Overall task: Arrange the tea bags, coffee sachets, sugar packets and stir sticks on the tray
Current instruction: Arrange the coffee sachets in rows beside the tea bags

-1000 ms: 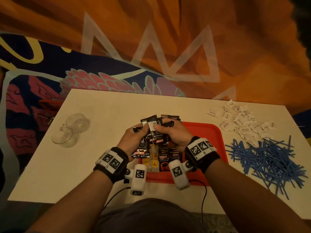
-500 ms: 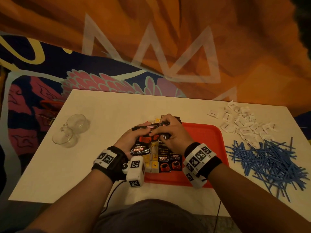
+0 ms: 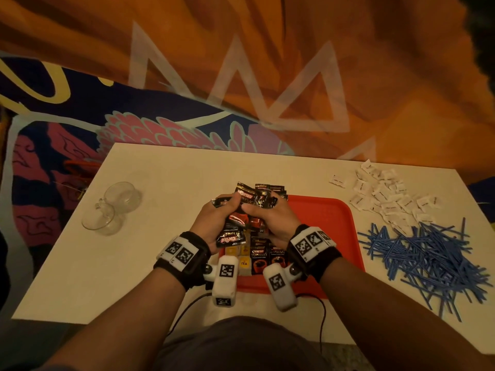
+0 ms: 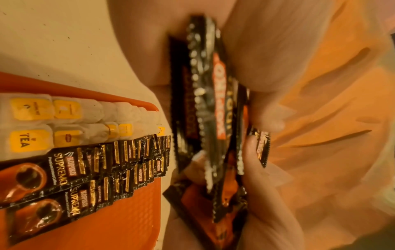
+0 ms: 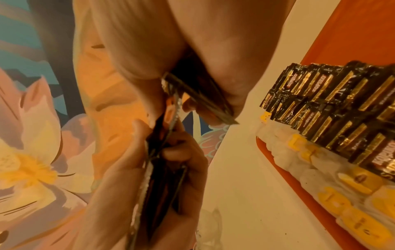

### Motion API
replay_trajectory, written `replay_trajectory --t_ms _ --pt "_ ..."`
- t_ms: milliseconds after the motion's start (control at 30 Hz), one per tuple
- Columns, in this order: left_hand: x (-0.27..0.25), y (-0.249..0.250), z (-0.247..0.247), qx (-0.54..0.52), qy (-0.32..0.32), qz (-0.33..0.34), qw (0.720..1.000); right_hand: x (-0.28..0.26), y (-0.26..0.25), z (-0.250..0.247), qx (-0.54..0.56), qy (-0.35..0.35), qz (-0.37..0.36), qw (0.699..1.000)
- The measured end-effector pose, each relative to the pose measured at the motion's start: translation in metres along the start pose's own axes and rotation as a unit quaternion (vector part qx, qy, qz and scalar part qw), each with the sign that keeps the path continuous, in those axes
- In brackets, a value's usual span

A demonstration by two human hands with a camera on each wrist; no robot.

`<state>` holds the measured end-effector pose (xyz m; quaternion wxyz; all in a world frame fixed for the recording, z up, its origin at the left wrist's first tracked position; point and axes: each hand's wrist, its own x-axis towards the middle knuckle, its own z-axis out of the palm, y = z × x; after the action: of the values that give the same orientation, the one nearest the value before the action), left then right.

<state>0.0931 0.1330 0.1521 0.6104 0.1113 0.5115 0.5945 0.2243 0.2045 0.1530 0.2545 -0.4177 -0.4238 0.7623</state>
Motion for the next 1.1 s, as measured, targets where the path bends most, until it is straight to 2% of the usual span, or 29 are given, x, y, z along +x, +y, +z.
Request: replay_trajectory --t_ms 167,267,367,500,633,733,867,967,1033,1100 --pt "-0.001 0.002 0.000 -0.086 -0.017 -0.044 0.995 0.004 0.000 0.005 0.026 0.077 0.006 0.997" --pt "0.000 0.004 -0.003 -0.044 0.003 0.001 0.999 0.003 -0.003 0.004 0.038 0.112 -0.014 0.993" --pt "0.001 0.001 -0.005 -0.006 0.016 0.025 1.000 0.001 -0.011 -0.002 0.071 0.105 -0.044 0.991" --pt "0.000 -0.003 -0.009 0.013 0.053 0.022 0.998 0.003 -0.016 -0.012 0.107 0.084 -0.062 0.989" --pt "0.000 -0.004 -0.007 0.031 0.072 0.031 0.996 -0.002 -0.015 -0.010 -0.033 0.037 -0.047 0.998" --pt "0.002 -0.006 -0.005 0.047 0.066 0.034 0.996 0.000 -0.005 -0.005 -0.177 0.012 -0.030 0.984" --pt "0.003 -0.008 -0.005 0.061 0.041 0.016 0.997 0.001 -0.001 -0.005 -0.193 -0.012 -0.027 0.981" --pt "0.005 -0.006 -0.006 0.091 0.061 -0.012 0.994 0.001 0.002 -0.005 -0.233 0.018 -0.104 0.967" --pt "0.005 -0.004 -0.007 0.091 0.088 -0.038 0.991 0.002 0.002 -0.004 -0.270 0.049 -0.169 0.947" --pt "0.007 -0.002 -0.010 0.053 0.076 -0.084 0.992 0.002 0.002 -0.006 -0.305 0.069 -0.232 0.921"
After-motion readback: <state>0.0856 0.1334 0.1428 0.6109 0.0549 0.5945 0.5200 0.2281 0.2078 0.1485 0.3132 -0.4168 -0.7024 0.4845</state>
